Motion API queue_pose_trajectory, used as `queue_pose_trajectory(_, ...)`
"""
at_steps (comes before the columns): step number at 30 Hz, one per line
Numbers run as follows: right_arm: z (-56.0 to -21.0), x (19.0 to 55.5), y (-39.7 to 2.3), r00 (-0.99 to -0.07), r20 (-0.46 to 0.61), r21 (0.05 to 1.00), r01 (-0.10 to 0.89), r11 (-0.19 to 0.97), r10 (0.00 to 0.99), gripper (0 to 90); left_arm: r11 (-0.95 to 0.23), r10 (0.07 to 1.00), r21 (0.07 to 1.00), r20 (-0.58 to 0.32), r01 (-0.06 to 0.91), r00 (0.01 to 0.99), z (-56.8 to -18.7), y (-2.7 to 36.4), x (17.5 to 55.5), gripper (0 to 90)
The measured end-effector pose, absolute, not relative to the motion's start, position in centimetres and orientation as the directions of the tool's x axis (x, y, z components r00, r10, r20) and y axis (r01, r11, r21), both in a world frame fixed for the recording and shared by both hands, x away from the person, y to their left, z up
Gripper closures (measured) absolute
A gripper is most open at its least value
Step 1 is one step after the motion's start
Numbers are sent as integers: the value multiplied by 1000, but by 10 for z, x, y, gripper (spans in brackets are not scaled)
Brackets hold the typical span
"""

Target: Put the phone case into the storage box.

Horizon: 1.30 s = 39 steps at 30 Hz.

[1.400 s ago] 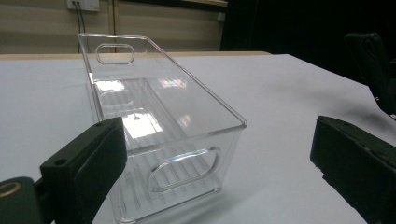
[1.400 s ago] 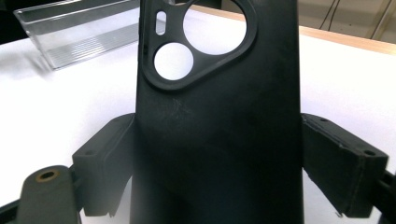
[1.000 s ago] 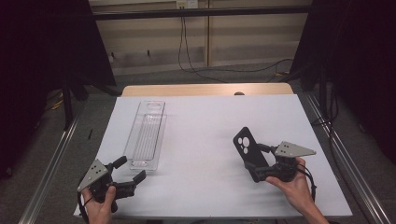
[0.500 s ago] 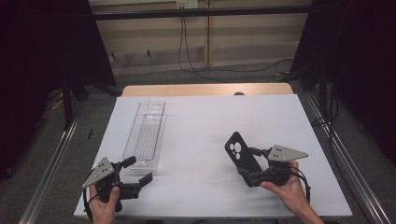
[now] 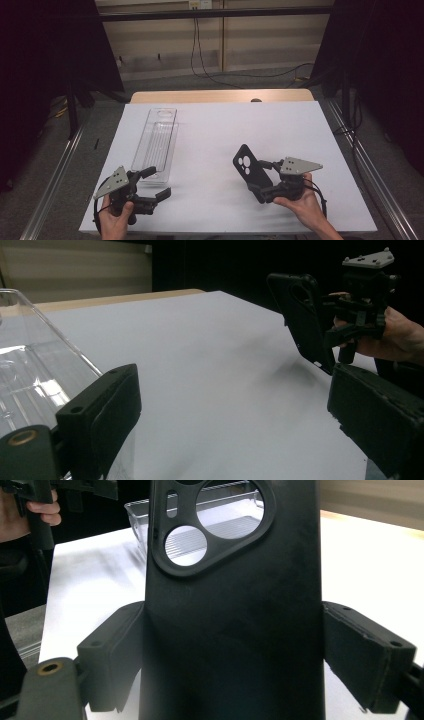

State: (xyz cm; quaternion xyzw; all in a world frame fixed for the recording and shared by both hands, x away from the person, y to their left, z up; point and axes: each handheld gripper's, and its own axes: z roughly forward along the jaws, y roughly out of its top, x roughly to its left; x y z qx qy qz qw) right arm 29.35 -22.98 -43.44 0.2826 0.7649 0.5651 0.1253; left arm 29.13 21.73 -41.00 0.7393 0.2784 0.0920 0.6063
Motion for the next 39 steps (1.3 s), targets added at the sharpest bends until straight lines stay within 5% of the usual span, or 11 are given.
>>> queue_pose_trajectory(39,-424,316,-210,-837,113,934,273,229,536,143,-210,282,947,-178,242,943,-382,118,359,31)
